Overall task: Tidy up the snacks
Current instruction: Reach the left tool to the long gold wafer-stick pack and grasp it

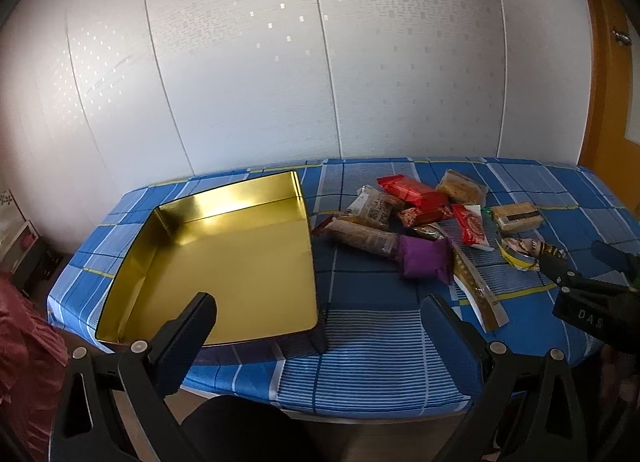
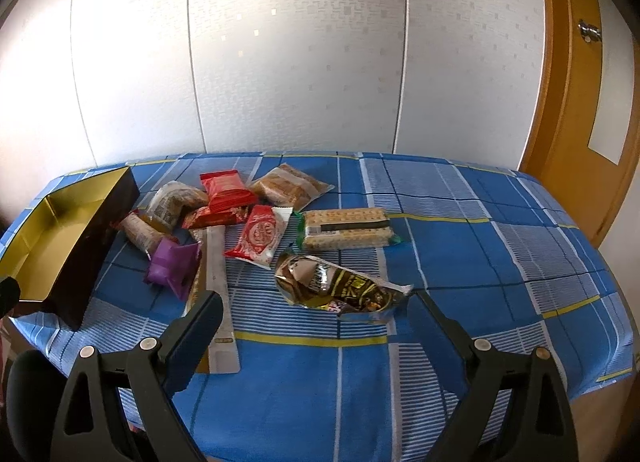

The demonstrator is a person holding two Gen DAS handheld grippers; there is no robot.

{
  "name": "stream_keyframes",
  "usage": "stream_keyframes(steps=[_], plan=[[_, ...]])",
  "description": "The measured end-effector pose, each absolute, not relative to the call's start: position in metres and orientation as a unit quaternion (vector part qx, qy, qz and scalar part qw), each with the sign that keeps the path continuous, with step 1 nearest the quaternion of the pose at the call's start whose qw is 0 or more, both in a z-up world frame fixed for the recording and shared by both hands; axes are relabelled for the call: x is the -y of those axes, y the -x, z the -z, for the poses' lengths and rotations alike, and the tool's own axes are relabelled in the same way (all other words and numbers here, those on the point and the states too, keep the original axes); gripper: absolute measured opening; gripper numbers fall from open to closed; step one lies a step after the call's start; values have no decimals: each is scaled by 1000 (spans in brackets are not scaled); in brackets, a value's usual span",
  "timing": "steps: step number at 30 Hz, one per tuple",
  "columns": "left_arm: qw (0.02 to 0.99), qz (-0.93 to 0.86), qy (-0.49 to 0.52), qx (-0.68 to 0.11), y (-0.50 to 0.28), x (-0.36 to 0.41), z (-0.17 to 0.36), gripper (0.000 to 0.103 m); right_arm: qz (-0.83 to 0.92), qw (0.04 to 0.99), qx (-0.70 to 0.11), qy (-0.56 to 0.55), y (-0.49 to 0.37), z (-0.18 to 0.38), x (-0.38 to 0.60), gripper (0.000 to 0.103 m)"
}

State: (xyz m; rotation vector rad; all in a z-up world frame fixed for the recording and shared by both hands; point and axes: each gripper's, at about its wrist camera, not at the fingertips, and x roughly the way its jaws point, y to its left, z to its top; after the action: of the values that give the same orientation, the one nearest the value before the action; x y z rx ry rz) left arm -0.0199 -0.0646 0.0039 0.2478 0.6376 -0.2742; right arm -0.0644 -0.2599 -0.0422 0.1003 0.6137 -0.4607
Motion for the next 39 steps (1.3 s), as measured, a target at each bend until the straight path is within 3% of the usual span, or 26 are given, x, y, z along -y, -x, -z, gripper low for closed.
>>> stream_keyframes(steps=[17,18,23,25,39], plan=[[891,235,-121,-370,9,105,6,102,260,915,-289,-108,83,45,334,95],[884,243,-126,-379,7,112,9,100,261,914,-286,-119,86,46,342,95],[836,282,-117,-457,-12,141,34,67,251,915,-268,-165,100,57,369,85],[821,292,-105,-478,-17,150,42,61,243,913,-269,-186,104,64,376,84],[814,254,-111,-511,-56,222,81,61,222,907,-273,-233,103,72,388,82]])
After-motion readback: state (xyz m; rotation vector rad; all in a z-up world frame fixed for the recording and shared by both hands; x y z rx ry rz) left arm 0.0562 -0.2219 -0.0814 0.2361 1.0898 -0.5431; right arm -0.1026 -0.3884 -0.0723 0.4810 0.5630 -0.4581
